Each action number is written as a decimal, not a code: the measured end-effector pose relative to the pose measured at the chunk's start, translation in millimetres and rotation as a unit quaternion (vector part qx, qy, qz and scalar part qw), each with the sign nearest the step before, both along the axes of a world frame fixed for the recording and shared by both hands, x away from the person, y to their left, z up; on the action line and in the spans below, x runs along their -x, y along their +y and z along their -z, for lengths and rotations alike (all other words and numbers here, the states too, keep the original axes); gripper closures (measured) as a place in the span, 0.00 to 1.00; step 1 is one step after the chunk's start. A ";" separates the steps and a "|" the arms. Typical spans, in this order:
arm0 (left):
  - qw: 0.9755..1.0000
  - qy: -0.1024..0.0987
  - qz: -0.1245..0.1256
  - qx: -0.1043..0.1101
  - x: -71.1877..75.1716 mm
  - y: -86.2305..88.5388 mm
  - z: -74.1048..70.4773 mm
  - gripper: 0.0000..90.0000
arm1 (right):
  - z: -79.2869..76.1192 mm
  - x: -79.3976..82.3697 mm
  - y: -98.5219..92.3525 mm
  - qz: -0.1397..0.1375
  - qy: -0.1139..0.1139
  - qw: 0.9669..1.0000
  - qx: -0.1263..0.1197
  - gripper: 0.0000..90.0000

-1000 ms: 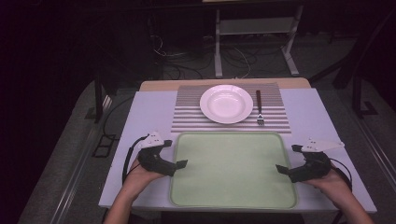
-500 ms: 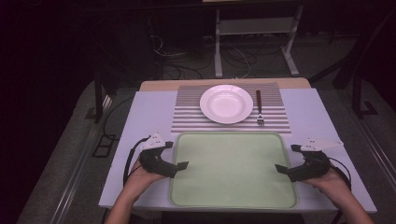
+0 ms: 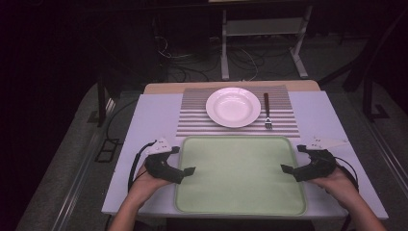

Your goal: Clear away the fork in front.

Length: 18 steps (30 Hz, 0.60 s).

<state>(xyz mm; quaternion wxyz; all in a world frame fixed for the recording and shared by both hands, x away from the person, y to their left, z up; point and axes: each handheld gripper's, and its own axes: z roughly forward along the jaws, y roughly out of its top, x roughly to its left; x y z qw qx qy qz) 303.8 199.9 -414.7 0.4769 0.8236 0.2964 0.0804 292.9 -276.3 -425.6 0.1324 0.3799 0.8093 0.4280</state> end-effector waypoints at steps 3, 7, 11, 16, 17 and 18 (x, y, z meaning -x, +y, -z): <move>1.000 0.000 -0.001 0.002 0.0 -0.2 -0.3 0.00 | -0.1 -3.3 1.1 0.003 0.003 1.000 0.001 0.00; 1.000 0.000 -0.001 0.001 -0.1 -0.3 -0.3 0.00 | 0.8 -8.6 3.5 0.004 0.008 1.000 0.002 0.00; 1.000 0.000 -0.003 0.004 -0.2 0.0 -0.4 0.00 | -0.3 -13.3 5.6 0.002 0.012 1.000 0.007 0.00; 1.000 -0.001 -0.004 0.006 0.2 0.8 -1.2 0.00 | -4.8 -22.0 7.6 0.002 0.011 1.000 0.005 0.00; 1.000 -0.001 -0.004 0.006 0.1 0.8 -1.1 0.00 | -5.3 -23.4 7.9 0.002 0.010 1.000 0.005 0.00; 1.000 -0.001 -0.004 0.006 0.1 0.8 -1.1 0.00 | -5.3 -23.4 7.9 0.002 0.010 1.000 0.005 0.00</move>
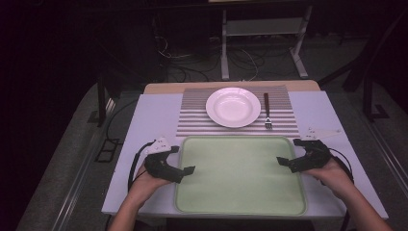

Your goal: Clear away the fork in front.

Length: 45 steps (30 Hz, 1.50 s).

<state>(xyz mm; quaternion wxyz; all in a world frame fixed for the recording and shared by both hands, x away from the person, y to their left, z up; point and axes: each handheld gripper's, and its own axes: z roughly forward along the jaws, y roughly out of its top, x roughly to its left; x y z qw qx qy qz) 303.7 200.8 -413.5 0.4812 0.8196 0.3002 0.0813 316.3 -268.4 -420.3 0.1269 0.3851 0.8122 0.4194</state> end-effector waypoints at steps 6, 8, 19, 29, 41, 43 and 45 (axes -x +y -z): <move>1.000 -0.001 0.001 0.000 0.0 -0.1 0.0 0.00 | -3.9 -9.0 2.2 0.002 0.002 1.000 0.002 0.00; 1.000 0.000 0.000 0.000 0.2 -0.6 0.3 0.00 | -4.0 -12.0 2.8 0.003 0.003 1.000 0.005 0.00; 1.000 0.001 0.001 0.001 0.1 -0.6 0.3 0.00 | -5.0 -29.0 8.3 0.009 0.012 1.000 0.015 0.00; 1.000 0.000 0.001 0.002 0.3 -1.0 0.3 0.00 | -3.9 -46.3 10.3 0.023 0.020 0.999 0.021 0.00; 1.000 0.000 0.002 0.002 0.2 -0.6 0.3 0.00 | -4.3 -70.8 13.9 0.039 0.031 0.998 0.030 0.00; 1.000 0.000 0.002 0.002 0.0 -0.1 0.1 0.00 | -4.7 -74.0 13.9 0.040 0.033 0.998 0.029 0.02; 1.000 0.000 0.002 0.002 0.0 0.0 0.0 0.00 | -5.1 -75.4 14.1 0.042 0.035 0.998 0.030 0.02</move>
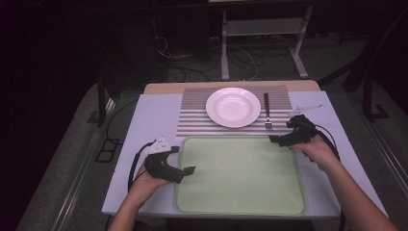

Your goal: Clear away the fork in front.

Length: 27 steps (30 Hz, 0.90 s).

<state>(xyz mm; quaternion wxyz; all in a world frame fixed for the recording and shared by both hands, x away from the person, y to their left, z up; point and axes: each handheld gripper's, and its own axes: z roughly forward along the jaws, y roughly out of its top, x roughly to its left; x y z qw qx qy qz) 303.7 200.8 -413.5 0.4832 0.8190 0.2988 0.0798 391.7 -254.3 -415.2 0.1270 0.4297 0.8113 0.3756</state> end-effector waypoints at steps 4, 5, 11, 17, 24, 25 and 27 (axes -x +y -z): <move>1.000 0.000 -0.001 0.001 -0.3 0.3 0.0 0.00 | -2.2 -9.5 0.7 0.005 0.004 1.000 0.006 0.03; 1.000 -0.001 -0.003 0.002 -0.5 0.5 0.1 0.00 | -2.7 -11.7 0.8 0.008 0.005 1.000 0.004 0.03; 1.000 -0.001 -0.005 0.004 -0.7 1.7 -0.3 0.00 | -6.1 -25.0 2.5 0.022 0.008 1.000 0.005 0.06; 1.000 0.000 -0.004 0.006 -1.0 2.3 0.1 0.00 | -6.7 -37.0 3.9 0.028 0.018 0.999 0.009 0.08; 1.000 0.000 -0.005 0.008 -1.3 3.8 -0.4 0.00 | -10.7 -58.1 5.6 0.039 0.035 0.999 0.012 0.16; 1.000 0.000 -0.005 0.009 -1.3 3.9 -0.6 0.00 | -11.3 -60.7 6.0 0.041 0.034 0.998 0.013 0.16; 1.000 -0.001 -0.005 0.009 -1.4 4.1 -0.7 0.00 | -12.3 -65.7 6.5 0.048 0.035 0.998 0.013 0.16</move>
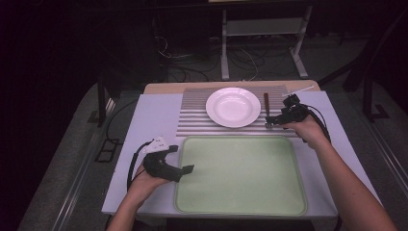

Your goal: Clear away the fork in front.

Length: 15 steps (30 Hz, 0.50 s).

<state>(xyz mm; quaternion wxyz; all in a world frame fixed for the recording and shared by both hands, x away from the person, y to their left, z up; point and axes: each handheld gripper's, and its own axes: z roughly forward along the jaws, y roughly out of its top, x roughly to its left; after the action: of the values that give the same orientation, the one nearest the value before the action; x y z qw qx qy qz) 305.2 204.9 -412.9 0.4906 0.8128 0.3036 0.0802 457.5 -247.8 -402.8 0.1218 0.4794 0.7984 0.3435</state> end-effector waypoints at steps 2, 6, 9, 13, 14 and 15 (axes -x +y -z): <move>1.000 0.000 0.000 0.001 0.0 0.1 0.0 0.00 | -0.8 -5.0 0.5 0.005 0.000 1.000 0.003 0.16; 1.000 0.000 -0.002 0.002 0.0 0.1 0.1 0.00 | -1.6 -15.2 0.7 0.013 0.004 1.000 0.003 0.23; 1.000 0.001 -0.001 0.002 0.0 -0.1 0.3 0.00 | -2.2 -23.5 1.6 0.023 0.006 1.000 0.008 0.28; 1.000 0.001 0.000 0.001 0.1 -0.2 0.2 0.00 | -1.8 -32.4 3.2 0.032 0.009 0.999 0.019 0.31; 1.000 0.001 0.001 0.001 0.0 -0.1 0.2 0.00 | -1.6 -38.0 3.7 0.039 0.017 0.999 0.016 0.36; 1.000 0.001 0.001 0.001 0.0 -0.1 0.2 0.00 | -1.5 -40.9 4.2 0.043 0.022 0.999 0.014 0.38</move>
<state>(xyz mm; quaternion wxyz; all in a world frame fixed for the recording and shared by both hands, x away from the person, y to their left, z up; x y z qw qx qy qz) 305.1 204.8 -413.1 0.4915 0.8125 0.3034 0.0786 498.4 -243.6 -401.3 0.1250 0.5191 0.7841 0.3163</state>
